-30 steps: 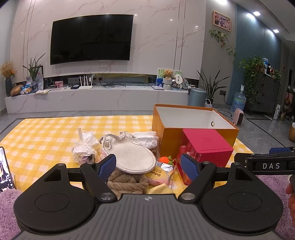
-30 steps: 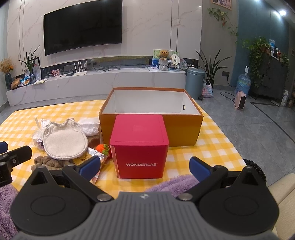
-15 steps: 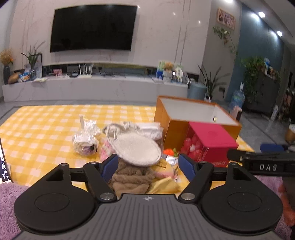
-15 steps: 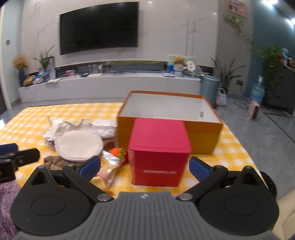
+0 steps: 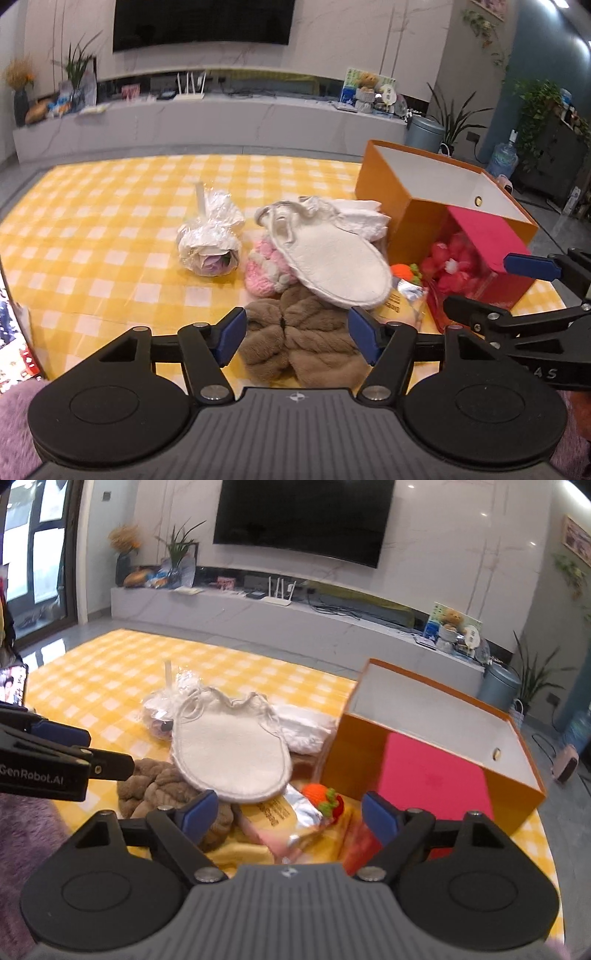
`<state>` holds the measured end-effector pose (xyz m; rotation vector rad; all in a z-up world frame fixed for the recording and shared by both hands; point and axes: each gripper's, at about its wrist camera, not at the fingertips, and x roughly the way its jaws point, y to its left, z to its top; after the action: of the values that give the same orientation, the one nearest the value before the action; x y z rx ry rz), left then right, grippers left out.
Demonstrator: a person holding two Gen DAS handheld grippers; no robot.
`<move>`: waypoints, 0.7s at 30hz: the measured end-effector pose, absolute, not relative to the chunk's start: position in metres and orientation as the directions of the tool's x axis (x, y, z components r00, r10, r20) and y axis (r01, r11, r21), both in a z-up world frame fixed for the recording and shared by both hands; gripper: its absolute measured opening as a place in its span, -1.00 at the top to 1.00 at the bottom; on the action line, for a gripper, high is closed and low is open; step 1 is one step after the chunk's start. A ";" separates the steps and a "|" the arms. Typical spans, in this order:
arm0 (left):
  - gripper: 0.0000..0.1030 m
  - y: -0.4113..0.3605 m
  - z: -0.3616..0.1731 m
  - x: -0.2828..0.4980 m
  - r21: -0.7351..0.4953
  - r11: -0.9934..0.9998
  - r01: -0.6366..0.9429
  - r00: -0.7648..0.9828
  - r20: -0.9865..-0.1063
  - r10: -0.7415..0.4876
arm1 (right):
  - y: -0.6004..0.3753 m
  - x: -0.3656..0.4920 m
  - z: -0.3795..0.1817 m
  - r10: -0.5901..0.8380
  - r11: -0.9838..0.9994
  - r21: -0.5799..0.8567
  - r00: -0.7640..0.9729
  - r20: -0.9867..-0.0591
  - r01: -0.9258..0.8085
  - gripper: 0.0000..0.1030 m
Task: Organize soft objects
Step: 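Grasp the white terry bib with the right gripper while the left gripper approaches the brown towel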
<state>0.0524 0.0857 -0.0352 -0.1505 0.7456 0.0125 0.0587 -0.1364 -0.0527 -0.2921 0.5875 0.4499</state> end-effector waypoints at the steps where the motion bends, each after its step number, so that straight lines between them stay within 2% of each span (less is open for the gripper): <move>1: -0.46 0.091 -0.037 0.057 -0.132 0.988 -0.078 0.734 -0.678 -0.032 | -0.131 0.066 -0.055 0.314 0.863 -0.146 0.740 -0.595 -0.483 -0.64; 4: -0.46 0.109 -0.041 0.070 -0.138 0.978 -0.158 0.733 -0.680 0.022 | -0.118 0.083 -0.059 0.315 0.859 -0.143 0.727 -0.610 -0.492 -0.66; 6: -0.46 0.122 -0.044 0.080 -0.160 0.969 -0.187 0.729 -0.684 0.028 | -0.105 0.091 -0.062 0.334 0.844 -0.136 0.708 -0.622 -0.519 -0.76; 11: -0.46 0.137 -0.052 0.089 -0.210 0.950 -0.230 0.740 -0.672 0.031 | -0.066 0.110 -0.075 0.374 0.796 -0.134 0.655 -0.657 -0.590 -0.85; 18: -0.46 0.148 -0.062 0.091 -0.259 0.929 -0.264 0.767 -0.640 0.040 | -0.027 0.137 -0.096 0.368 0.780 -0.113 0.597 -0.713 -0.616 -0.85; 20: -0.46 0.150 -0.065 0.091 -0.279 0.923 -0.264 0.768 -0.640 0.026 | -0.025 0.143 -0.099 0.359 0.790 -0.099 0.589 -0.724 -0.605 -0.79; 21: -0.46 0.151 -0.066 0.091 -0.286 0.919 -0.271 0.764 -0.644 0.025 | -0.025 0.146 -0.101 0.355 0.798 -0.090 0.586 -0.728 -0.595 -0.62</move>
<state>0.0915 0.1515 -0.0663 -0.3785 0.6855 0.1646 0.1459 -0.0255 -0.1006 -0.3440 0.7622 0.5664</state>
